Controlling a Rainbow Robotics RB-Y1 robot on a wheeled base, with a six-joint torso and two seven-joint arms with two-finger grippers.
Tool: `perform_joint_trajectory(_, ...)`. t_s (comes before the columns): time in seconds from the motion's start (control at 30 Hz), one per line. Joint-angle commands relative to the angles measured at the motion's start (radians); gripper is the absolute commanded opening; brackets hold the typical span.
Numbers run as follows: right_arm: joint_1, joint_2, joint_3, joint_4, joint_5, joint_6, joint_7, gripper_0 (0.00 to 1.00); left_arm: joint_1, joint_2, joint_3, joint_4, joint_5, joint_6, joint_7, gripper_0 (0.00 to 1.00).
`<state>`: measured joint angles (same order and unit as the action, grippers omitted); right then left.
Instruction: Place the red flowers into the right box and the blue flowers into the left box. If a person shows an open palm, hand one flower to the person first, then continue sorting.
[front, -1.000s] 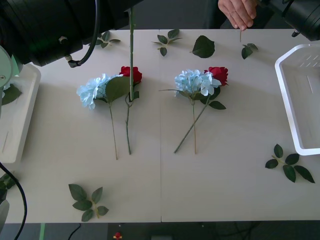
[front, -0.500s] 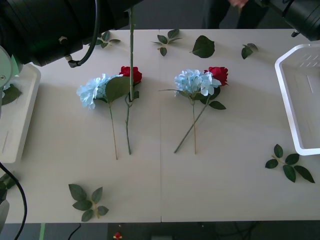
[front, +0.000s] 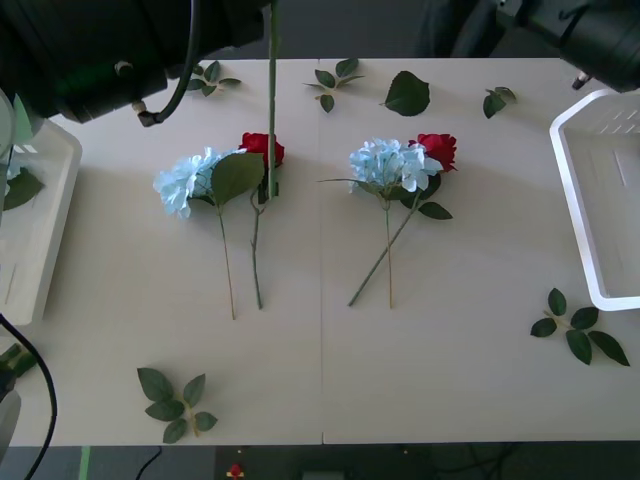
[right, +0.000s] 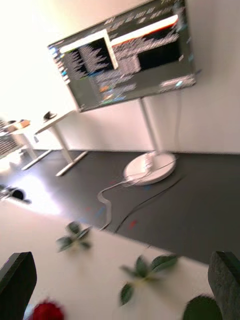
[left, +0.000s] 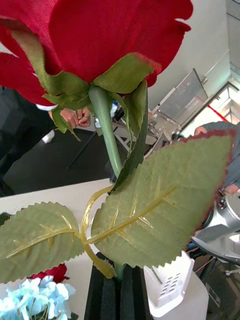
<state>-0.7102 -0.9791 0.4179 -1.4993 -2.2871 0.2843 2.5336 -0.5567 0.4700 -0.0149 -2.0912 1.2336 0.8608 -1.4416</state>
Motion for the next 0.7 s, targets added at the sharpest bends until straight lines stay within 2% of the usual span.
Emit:
perform_joint_trajectory(0.03,0.084,-0.089,-0.062,-0.022,-0.017,0.104,-0.006,1.0,-0.092,0.001,-0.011,0.005,0.014,0.006,-0.013,0.0)
perform_joint_trajectory(0.17,0.163,-0.11,-0.113,-0.036,0.005,0.188,-0.064,1.0,-0.123,-0.002,-0.046,0.026,0.012,-0.011,-0.022,0.0)
perform_joint_trajectory(0.33,0.272,-0.116,-0.217,-0.096,0.167,0.289,-0.242,1.0,-0.14,-0.004,-0.137,0.074,0.009,-0.138,-0.034,0.0)
perform_joint_trajectory(0.5,0.384,-0.115,-0.346,-0.205,0.368,0.405,-0.467,1.0,-0.164,-0.005,-0.24,0.129,0.007,-0.27,-0.048,0.0)
perform_joint_trajectory(0.7,0.502,-0.096,-0.531,-0.377,0.476,0.546,-0.645,1.0,-0.183,-0.028,-0.292,0.165,0.015,-0.319,-0.054,0.0)
